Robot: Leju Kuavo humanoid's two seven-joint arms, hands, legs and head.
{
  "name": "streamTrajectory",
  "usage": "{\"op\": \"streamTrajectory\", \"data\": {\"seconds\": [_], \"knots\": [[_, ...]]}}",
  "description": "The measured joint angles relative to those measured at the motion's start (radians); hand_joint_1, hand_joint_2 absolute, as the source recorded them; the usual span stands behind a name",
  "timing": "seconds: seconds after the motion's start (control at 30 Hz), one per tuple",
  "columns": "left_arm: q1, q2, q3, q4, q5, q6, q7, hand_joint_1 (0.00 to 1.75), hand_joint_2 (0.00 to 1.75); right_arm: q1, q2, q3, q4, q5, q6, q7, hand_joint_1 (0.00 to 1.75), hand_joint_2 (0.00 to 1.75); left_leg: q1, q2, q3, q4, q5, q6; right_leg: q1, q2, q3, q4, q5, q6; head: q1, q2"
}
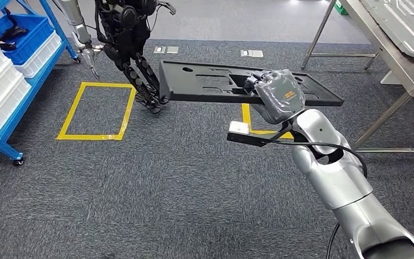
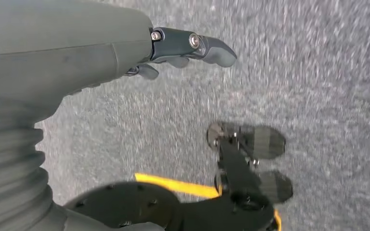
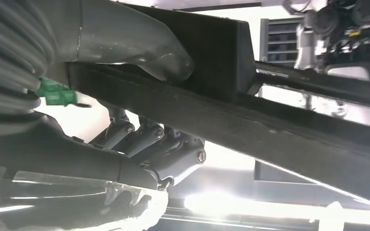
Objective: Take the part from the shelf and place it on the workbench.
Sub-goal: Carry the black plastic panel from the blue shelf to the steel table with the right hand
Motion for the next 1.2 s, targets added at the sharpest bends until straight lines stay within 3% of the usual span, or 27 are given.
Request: {"op": "streamTrajectory", "data": {"seconds": [0.07, 0.13, 0.17, 0.2, 0.23, 0.27, 0.33, 0.37, 0.43, 0.47, 0.53, 0.6, 0.63, 0.67, 0.7, 0.73, 0.8, 0.83, 0.9, 0.93, 0.97, 1.0, 1.03, 1.1, 1.17, 1.2], "knots": [[0.0, 0.0, 0.0, 0.0, -0.004, 0.004, 0.0, 0.0, 1.75, -0.004, -0.004, -0.001, 0.0, -0.003, -0.001, 0.001, 1.52, 1.75, -0.003, 0.023, 0.002, -0.013, 0.009, 0.006, 0.0, -0.062, -0.054, 0.105, -0.05, -0.004, 0.003, 0.0], [0.002, 0.0, 0.0, 0.0, -0.009, 0.004, 0.0, 0.0, 1.75, 0.0, -0.007, -0.001, 0.002, -0.005, -0.002, 0.001, 1.52, 1.75, -0.006, 0.05, -0.003, -0.013, 0.01, 0.007, -0.007, -0.082, -0.114, 0.232, -0.099, -0.002, 0.003, 0.0], [0.002, 0.0, 0.0, 0.0, -0.011, 0.004, 0.0, 0.0, 1.75, 0.006, -0.008, -0.001, 0.004, -0.005, -0.003, 0.001, 1.52, 1.75, -0.006, 0.064, -0.005, -0.012, 0.01, 0.006, -0.011, -0.085, -0.124, 0.258, -0.106, 0.005, 0.004, 0.0], [0.002, 0.0, 0.0, 0.0, -0.013, 0.004, 0.001, 0.0, 1.75, 0.01, -0.01, -0.001, 0.005, -0.006, -0.003, 0.001, 1.52, 1.75, -0.007, 0.078, -0.006, -0.012, 0.011, 0.005, -0.014, -0.09, -0.112, 0.243, -0.099, 0.014, 0.004, 0.0], [0.002, 0.0, 0.0, 0.0, -0.015, 0.003, 0.002, 0.0, 1.75, 0.013, -0.011, -0.001, 0.006, -0.006, -0.003, 0.001, 1.52, 1.75, -0.006, 0.091, -0.007, -0.012, 0.01, 0.004, -0.018, -0.1, -0.078, 0.187, -0.082, 0.024, 0.004, 0.0], [0.001, 0.0, 0.0, 0.0, -0.016, 0.003, 0.003, 0.0, 1.75, 0.013, -0.011, -0.001, 0.006, -0.006, -0.004, 0.002, 1.52, 1.75, -0.008, 0.103, -0.007, -0.01, 0.009, 0.0, -0.019, -0.13, -0.031, 0.107, -0.063, 0.031, 0.004, 0.0], [0.0, 0.001, 0.0, 0.0, -0.02, 0.003, 0.004, 0.0, 1.75, 0.013, -0.01, -0.001, 0.006, -0.005, -0.005, 0.004, 1.52, 1.75, -0.014, 0.127, -0.004, -0.006, 0.004, -0.013, -0.013, -0.178, 0.039, -0.008, -0.035, 0.032, 0.004, 0.0], [0.0, 0.002, 0.0, 0.0, -0.022, 0.003, 0.004, 0.0, 1.75, 0.013, -0.011, -0.001, 0.006, -0.004, -0.006, 0.005, 1.52, 1.75, -0.017, 0.138, -0.002, -0.005, 0.002, -0.019, -0.009, -0.189, 0.052, -0.03, -0.03, 0.026, 0.004, 0.0], [-0.001, 0.002, -0.001, 0.0, -0.026, 0.003, 0.004, 0.0, 1.75, 0.017, -0.015, -0.003, 0.006, -0.002, -0.009, 0.007, 1.52, 1.75, -0.016, 0.162, 0.002, -0.003, -0.001, -0.03, -0.008, -0.161, 0.05, -0.03, -0.023, 0.012, 0.003, 0.0], [-0.003, 0.002, -0.001, 0.0, -0.027, 0.003, 0.004, 0.0, 1.75, 0.018, -0.017, -0.004, 0.007, -0.001, -0.011, 0.007, 1.52, 1.75, -0.011, 0.159, 0.001, 0.002, -0.007, -0.035, -0.011, -0.147, 0.05, -0.031, -0.02, 0.006, 0.003, 0.0], [-0.005, 0.001, -0.003, 0.0, -0.031, 0.003, 0.005, 0.0, 1.75, 0.019, -0.019, -0.006, 0.007, 0.0, -0.015, 0.008, 1.52, 1.75, -0.001, 0.107, -0.02, 0.061, -0.05, -0.045, -0.018, -0.121, 0.051, -0.034, -0.015, -0.009, 0.001, 0.0], [-0.003, 0.001, -0.006, 0.0, -0.032, 0.003, 0.005, 0.0, 1.75, 0.022, -0.018, -0.007, 0.007, 0.002, -0.018, 0.009, 1.52, 1.75, 0.004, 0.043, -0.079, 0.197, -0.123, -0.049, -0.015, -0.094, 0.05, -0.034, -0.012, -0.02, -0.001, 0.0], [-0.002, 0.001, -0.006, 0.0, -0.032, 0.003, 0.006, 0.0, 1.75, 0.025, -0.017, -0.007, 0.007, 0.002, -0.019, 0.01, 1.52, 1.75, 0.004, 0.03, -0.111, 0.265, -0.149, -0.049, -0.012, -0.078, 0.049, -0.034, -0.01, -0.022, -0.001, 0.0], [-0.002, 0.001, -0.007, 0.0, -0.032, 0.003, 0.006, 0.0, 1.75, 0.028, -0.017, -0.006, 0.008, 0.003, -0.019, 0.01, 1.52, 1.75, 0.004, 0.026, -0.13, 0.302, -0.157, -0.047, -0.008, -0.063, 0.049, -0.034, -0.01, -0.023, -0.001, 0.0], [-0.002, 0.001, -0.007, 0.0, -0.032, 0.003, 0.006, 0.0, 1.75, 0.032, -0.017, -0.006, 0.008, 0.003, -0.019, 0.01, 1.52, 1.75, 0.004, 0.024, -0.132, 0.3, -0.143, -0.043, -0.005, -0.047, 0.049, -0.033, -0.009, -0.024, -0.001, 0.0], [-0.002, 0.001, -0.007, 0.0, -0.032, 0.003, 0.006, 0.0, 1.75, 0.034, -0.017, -0.006, 0.008, 0.004, -0.019, 0.01, 1.52, 1.75, 0.003, 0.019, -0.113, 0.255, -0.111, -0.037, -0.003, -0.03, 0.05, -0.033, -0.008, -0.025, -0.001, 0.0], [-0.002, 0.003, -0.007, 0.0, -0.032, 0.003, 0.006, 0.0, 1.75, 0.035, -0.017, -0.007, 0.008, 0.004, -0.02, 0.01, 1.52, 1.75, 0.004, -0.023, -0.045, 0.112, -0.04, -0.021, -0.001, -0.002, 0.051, -0.033, -0.007, -0.022, 0.0, 0.0], [-0.002, 0.004, -0.007, 0.0, -0.032, 0.003, 0.006, 0.0, 1.75, 0.035, -0.017, -0.007, 0.008, 0.004, -0.02, 0.01, 1.52, 1.75, 0.003, -0.047, -0.019, 0.056, -0.02, -0.014, -0.002, 0.009, 0.05, -0.032, -0.005, -0.02, 0.0, 0.0], [-0.003, 0.005, -0.008, 0.0, -0.032, 0.004, 0.006, 0.0, 1.75, 0.037, -0.018, -0.008, 0.009, 0.004, -0.022, 0.01, 1.52, 1.75, -0.001, -0.068, -0.002, 0.019, -0.017, -0.005, -0.008, 0.031, 0.043, -0.033, 0.001, -0.009, -0.003, 0.0], [-0.004, 0.004, -0.008, 0.0, -0.032, 0.004, 0.007, 0.0, 1.75, 0.038, -0.019, -0.008, 0.009, 0.004, -0.023, 0.01, 1.52, 1.75, -0.004, -0.056, 0.0, 0.012, -0.014, -0.003, -0.01, 0.044, 0.04, -0.038, 0.005, -0.003, -0.005, 0.0], [-0.005, 0.004, -0.008, 0.0, -0.032, 0.004, 0.007, 0.0, 1.75, 0.04, -0.021, -0.009, 0.009, 0.004, -0.023, 0.01, 1.52, 1.75, -0.003, -0.044, 0.005, 0.001, -0.008, 0.0, -0.01, 0.045, 0.036, -0.038, 0.007, 0.002, -0.006, 0.0], [-0.006, 0.004, -0.008, 0.0, -0.032, 0.004, 0.007, 0.0, 1.75, 0.039, -0.024, -0.011, 0.009, 0.004, -0.024, 0.01, 1.52, 1.75, -0.002, -0.031, 0.011, -0.012, -0.001, 0.003, -0.007, 0.025, 0.026, -0.029, 0.002, 0.004, -0.005, 0.0], [-0.007, 0.004, -0.008, 0.0, -0.033, 0.004, 0.007, 0.0, 1.75, 0.037, -0.025, -0.013, 0.009, 0.005, -0.024, 0.01, 1.52, 1.75, -0.001, -0.016, 0.017, -0.026, 0.007, 0.006, -0.004, -0.005, 0.008, 0.0, -0.012, 0.003, -0.004, 0.0], [-0.007, 0.004, -0.008, 0.0, -0.036, 0.004, 0.007, 0.0, 1.75, 0.036, -0.026, -0.016, 0.01, 0.005, -0.026, 0.01, 1.52, 1.75, -0.002, 0.012, 0.019, -0.038, 0.014, 0.009, -0.005, -0.068, -0.054, 0.119, -0.065, -0.002, -0.001, 0.0], [-0.007, 0.004, -0.008, 0.0, -0.041, 0.004, 0.009, 0.0, 1.75, 0.043, -0.026, -0.017, 0.011, 0.008, -0.027, 0.011, 1.52, 1.75, -0.004, 0.041, 0.015, -0.037, 0.014, 0.009, -0.012, -0.083, -0.11, 0.234, -0.103, 0.006, 0.0, 0.0], [-0.007, 0.004, -0.009, 0.0, -0.045, 0.004, 0.01, 0.0, 1.75, 0.047, -0.026, -0.018, 0.013, 0.011, -0.027, 0.011, 1.52, 1.75, -0.004, 0.056, 0.014, -0.037, 0.014, 0.008, -0.017, -0.087, -0.112, 0.242, -0.102, 0.015, 0.0, 0.0]]}}
